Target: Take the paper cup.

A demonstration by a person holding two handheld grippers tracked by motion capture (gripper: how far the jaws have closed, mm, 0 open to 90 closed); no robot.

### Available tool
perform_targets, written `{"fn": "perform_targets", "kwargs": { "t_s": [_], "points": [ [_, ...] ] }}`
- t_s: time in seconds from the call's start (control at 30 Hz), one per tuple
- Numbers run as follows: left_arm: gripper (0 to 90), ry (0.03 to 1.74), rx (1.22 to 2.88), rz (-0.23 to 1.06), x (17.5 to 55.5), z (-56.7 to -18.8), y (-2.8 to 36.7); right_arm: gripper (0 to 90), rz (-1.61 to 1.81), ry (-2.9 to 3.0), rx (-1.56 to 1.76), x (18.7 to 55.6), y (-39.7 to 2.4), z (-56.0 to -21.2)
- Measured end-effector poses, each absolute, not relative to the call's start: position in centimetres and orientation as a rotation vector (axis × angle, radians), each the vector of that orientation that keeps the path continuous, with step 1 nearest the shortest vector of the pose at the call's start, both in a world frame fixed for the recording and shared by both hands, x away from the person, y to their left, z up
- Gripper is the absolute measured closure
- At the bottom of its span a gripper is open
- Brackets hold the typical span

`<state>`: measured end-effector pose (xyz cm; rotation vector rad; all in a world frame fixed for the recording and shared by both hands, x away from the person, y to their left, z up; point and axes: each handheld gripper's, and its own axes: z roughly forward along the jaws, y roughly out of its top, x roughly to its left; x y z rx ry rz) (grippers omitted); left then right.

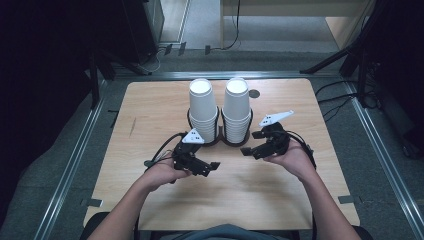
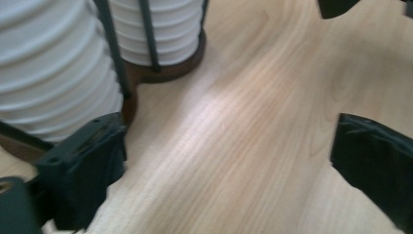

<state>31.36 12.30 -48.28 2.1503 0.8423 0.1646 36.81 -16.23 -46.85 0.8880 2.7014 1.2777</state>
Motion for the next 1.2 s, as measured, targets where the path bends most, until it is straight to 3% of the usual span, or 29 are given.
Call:
{"fn": "perform_targets", "kwargs": {
  "t_s": [0.13,0.23,0.27,0.3,0.5,0.53,0.83,1.0,1.2],
  "points": [
    [14.1,0.826,2.12,0.062,32.0,-48.2,13.2,17.5,1.23,2.724,0.869,37.0,-15.9,-47.1],
    [17.2,0.764,2.11,-0.038,32.5,-48.1,13.8,27.5,1.249,2.733,0.831,37.0,-16.0,-46.7],
    [28.6,0.78,2.11,-0.039,32.6,-48.0,13.8,32.4,1.275,2.741,0.795,36.8,-16.1,-46.4],
    [31.6,0.779,2.108,-0.032,32.6,-48.0,13.8,37.4,1.286,2.738,0.746,36.5,-16.1,-46.0],
    [41.1,0.736,2.123,0.077,32.2,-47.4,13.4,37.9,1.323,2.741,0.767,36.4,-16.2,-45.7],
    [48.2,0.742,2.135,0.064,32.4,-47.3,13.3,35.8,1.3,2.75,0.793,36.4,-16.2,-45.7],
    [56.5,0.715,2.135,0.133,32.5,-46.7,13.2,37.1,1.268,2.786,0.816,36.7,-16.4,-45.2],
    [60.9,0.718,2.132,0.134,32.5,-46.5,13.0,42.2,1.27,2.733,0.865,36.9,-17.2,-44.9],
    [61.7,0.742,2.139,0.128,33.1,-46.4,12.5,41.5,1.315,2.694,0.938,37.1,-17.9,-44.5]
  ]
}}
